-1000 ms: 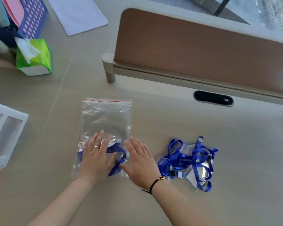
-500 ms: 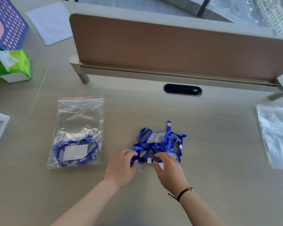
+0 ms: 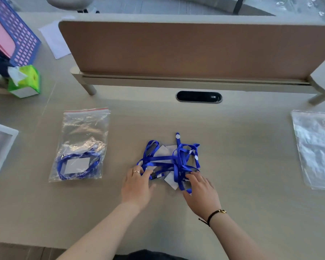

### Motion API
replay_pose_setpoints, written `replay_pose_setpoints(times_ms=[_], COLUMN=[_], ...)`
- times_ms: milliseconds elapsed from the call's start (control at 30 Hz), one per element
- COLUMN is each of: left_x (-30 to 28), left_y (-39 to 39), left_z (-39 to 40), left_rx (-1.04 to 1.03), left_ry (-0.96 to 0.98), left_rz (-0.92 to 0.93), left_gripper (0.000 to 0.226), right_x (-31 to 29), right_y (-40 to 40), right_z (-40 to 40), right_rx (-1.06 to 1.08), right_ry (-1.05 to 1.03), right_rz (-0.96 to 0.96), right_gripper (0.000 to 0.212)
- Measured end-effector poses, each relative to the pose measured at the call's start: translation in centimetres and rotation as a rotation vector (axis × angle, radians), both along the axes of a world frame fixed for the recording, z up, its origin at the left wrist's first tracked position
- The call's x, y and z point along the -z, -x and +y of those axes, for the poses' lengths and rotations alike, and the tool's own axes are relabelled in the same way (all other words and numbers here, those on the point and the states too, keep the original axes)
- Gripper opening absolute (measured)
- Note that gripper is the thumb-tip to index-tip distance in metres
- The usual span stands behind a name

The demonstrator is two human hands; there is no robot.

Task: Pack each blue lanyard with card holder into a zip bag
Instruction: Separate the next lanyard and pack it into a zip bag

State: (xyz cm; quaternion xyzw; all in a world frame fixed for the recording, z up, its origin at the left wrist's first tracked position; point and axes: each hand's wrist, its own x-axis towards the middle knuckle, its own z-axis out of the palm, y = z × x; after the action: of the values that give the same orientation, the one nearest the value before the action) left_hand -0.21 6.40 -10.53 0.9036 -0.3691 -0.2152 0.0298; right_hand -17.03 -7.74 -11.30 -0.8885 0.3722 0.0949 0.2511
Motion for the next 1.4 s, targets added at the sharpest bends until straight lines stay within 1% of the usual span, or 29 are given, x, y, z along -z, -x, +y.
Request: replay_pose_setpoints(times_ms=[67, 200, 300, 367, 433, 500, 567, 633, 700, 767, 933, 1033, 1133, 1233, 1333, 1400], left_x=[0.3, 0.9, 1.2, 1.0, 0.7, 0.5, 0.1, -0.4, -0.9, -1.3, -2.1, -2.3, -2.6, -3.4, -4.3, -4.9], left_y=[0.1, 0.2, 0.6, 0.9, 1.1, 1.3, 1.5, 1.7, 1.8, 1.8, 1.4, 1.3, 1.2, 1.3, 1.4, 1.4], left_z=[-0.4, -1.2, -1.3, -1.3, -1.6, -1.8, -1.9, -1.9, -1.8, -1.7, -1.3, -1.0, -1.1, -1.5, -1.8, -1.9], left_rx=[-0.006, -0.045, -0.055, -0.063, -0.067, -0.081, -0.105, -0.135, -0.185, -0.233, -0.307, -0.35, -0.436, -0.599, -0.731, -0.768], left_ry=[0.017, 0.048, 0.085, 0.135, 0.163, 0.21, 0.252, 0.305, 0.348, 0.349, 0.38, 0.384, 0.403, 0.461, 0.513, 0.518], left_rz=[-0.035, -0.044, -0.041, -0.034, -0.013, 0.007, 0.041, 0.103, 0.192, 0.279, 0.399, 0.454, 0.574, 0.806, 1.008, 1.075], left_gripper=[0.039, 0.023, 0.019, 0.018, 0.018, 0.017, 0.015, 0.014, 0.014, 0.016, 0.017, 0.015, 0.018, 0.023, 0.016, 0.014], right_x=[0.3, 0.2, 0.1, 0.2, 0.2, -0.5, -1.0, -1.2, -0.9, -0.4, 0.5, 0.5, 0.5, 0.5, 0.9, 1.4], right_y=[0.9, 1.8, 2.3, 2.3, 2.1, 1.5, 1.0, 0.4, 0.0, -0.3, -0.1, -0.3, -0.4, 0.1, 0.7, 0.9], right_z=[-0.7, -1.8, -2.3, -2.6, -2.6, -2.2, -1.3, -0.3, 0.4, 0.4, -0.8, -1.6, -2.1, -2.1, -1.6, -1.0], right_rx=[0.012, 0.039, 0.059, 0.077, 0.07, -0.035, -0.157, -0.233, -0.205, -0.136, -0.067, -0.05, -0.071, -0.121, -0.18, -0.144], right_ry=[0.026, 0.023, 0.055, 0.071, 0.113, 0.097, -0.022, -0.085, -0.083, -0.057, -0.006, -0.009, -0.006, 0.047, 0.131, 0.18], right_rz=[0.02, 0.053, 0.06, 0.023, -0.061, -0.064, 0.002, 0.08, 0.11, 0.122, 0.147, 0.157, 0.161, 0.14, 0.105, 0.094], right_gripper=[0.049, 0.056, 0.057, 0.049, 0.036, 0.025, 0.024, 0.029, 0.031, 0.036, 0.067, 0.074, 0.074, 0.068, 0.059, 0.051])
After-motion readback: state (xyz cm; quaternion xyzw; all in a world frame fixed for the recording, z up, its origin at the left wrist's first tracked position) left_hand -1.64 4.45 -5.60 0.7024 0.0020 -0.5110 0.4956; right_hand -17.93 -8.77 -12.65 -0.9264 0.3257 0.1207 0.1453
